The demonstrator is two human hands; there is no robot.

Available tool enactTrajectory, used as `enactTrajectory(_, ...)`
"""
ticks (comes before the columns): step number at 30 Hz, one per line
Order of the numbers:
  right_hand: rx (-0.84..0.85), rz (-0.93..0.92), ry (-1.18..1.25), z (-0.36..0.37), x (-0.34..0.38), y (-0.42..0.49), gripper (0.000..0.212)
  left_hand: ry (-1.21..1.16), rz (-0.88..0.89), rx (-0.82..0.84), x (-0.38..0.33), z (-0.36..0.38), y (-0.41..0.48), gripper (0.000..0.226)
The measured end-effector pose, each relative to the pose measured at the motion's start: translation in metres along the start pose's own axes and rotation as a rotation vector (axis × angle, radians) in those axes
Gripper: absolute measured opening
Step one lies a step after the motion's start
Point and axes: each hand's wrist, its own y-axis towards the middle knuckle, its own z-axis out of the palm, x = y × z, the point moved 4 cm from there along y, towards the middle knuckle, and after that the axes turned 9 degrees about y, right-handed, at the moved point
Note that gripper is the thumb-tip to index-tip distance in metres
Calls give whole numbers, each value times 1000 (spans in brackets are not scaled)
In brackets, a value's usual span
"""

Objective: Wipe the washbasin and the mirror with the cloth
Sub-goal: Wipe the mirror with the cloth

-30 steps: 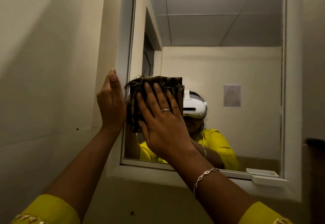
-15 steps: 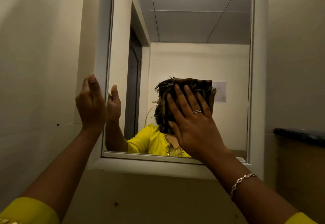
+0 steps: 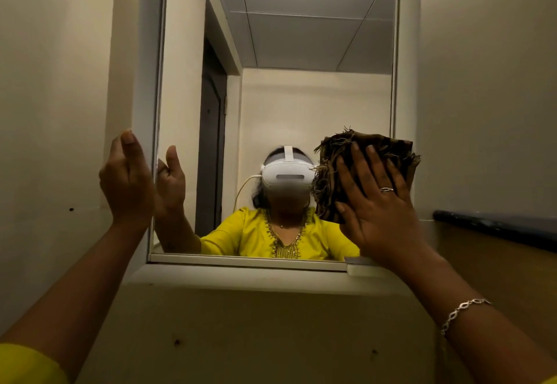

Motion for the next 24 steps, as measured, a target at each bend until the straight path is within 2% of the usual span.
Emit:
enactTrajectory(5, 9, 73, 4, 2, 4, -12, 60, -4, 14, 19, -1, -5, -2, 53)
enactTrajectory(8, 44, 123, 16, 6, 9, -18, 61, -60, 24, 35, -6, -7, -3, 98)
enactTrajectory(10, 54, 140, 32, 9, 15, -19, 65, -76, -2, 29, -8, -8, -2, 110)
enactTrajectory(12, 53, 147, 45, 11, 22, -19, 66, -91, -12, 28, -11, -8, -4, 108)
enactTrajectory(14, 53, 149, 59, 14, 32, -20, 66, -91, -16, 17, -9, -8, -5, 93)
enactTrajectory(17, 31, 135, 81, 19, 55, -18, 63, -123, -31, 26, -1, -8, -3, 95)
enactTrajectory(21, 17, 91, 114, 27, 92, -9, 64, -144, -61, 83, 8, -6, -4, 57)
enactTrajectory(22, 19, 80, 121, 29, 102, -7, 64, -170, -72, 101, 10, -6, -4, 54)
enactTrajectory(24, 25, 74, 138, 33, 119, -3, 64, -212, -91, 122, 16, -7, -7, 64)
